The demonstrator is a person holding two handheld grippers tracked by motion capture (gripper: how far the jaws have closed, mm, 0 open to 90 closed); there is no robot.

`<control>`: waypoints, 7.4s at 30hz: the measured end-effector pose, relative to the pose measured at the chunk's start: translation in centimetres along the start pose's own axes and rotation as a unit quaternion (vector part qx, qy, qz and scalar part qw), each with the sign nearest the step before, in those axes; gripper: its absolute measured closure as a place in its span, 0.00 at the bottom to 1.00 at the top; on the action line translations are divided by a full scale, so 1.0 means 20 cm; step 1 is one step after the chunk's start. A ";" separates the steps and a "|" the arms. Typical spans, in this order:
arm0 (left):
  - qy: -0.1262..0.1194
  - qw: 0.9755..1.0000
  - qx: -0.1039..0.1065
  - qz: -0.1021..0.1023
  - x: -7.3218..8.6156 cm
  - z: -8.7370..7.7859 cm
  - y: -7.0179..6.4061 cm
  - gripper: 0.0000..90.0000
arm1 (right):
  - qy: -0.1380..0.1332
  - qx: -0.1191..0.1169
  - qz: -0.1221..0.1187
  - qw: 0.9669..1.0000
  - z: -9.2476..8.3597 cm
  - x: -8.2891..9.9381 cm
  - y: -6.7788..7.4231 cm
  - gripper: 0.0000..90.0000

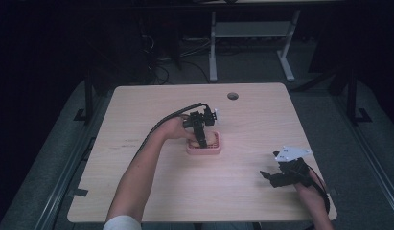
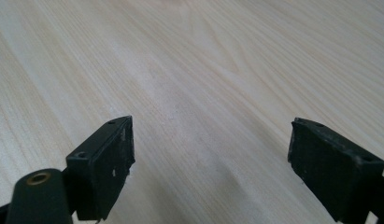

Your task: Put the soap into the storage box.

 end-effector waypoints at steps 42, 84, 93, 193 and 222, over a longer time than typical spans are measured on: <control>-0.017 1.000 -0.016 -0.001 0.01 -0.09 -0.03 0.29 | 0.006 -0.003 0.000 1.000 0.01 0.00 0.00 0.16; -0.053 0.998 -0.024 -0.012 0.14 -0.19 -0.11 0.29 | 0.013 -0.012 -0.004 1.000 0.04 0.00 0.03 0.16; -0.054 0.998 -0.023 -0.011 0.16 -0.19 -0.12 0.29 | 0.016 -0.014 -0.001 1.000 0.05 0.00 0.03 0.16; -0.124 0.989 -0.062 -0.045 0.65 -0.29 -0.46 0.25 | 0.029 -0.014 0.000 0.999 0.06 0.03 0.04 0.16; -0.159 0.982 -0.083 -0.063 0.85 -0.27 -0.56 0.25 | 0.035 -0.015 -0.003 0.999 0.07 0.03 0.05 0.16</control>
Point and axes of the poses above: each handheld gripper's, and its own axes: z roughly forward along the jaws, x roughly out of its underside, y roughly to its left, the point moved 3 cm from there along z, roughly forward along the jaws, and after that the axes turned 10 degrees about -y, right-handed, at the moved point
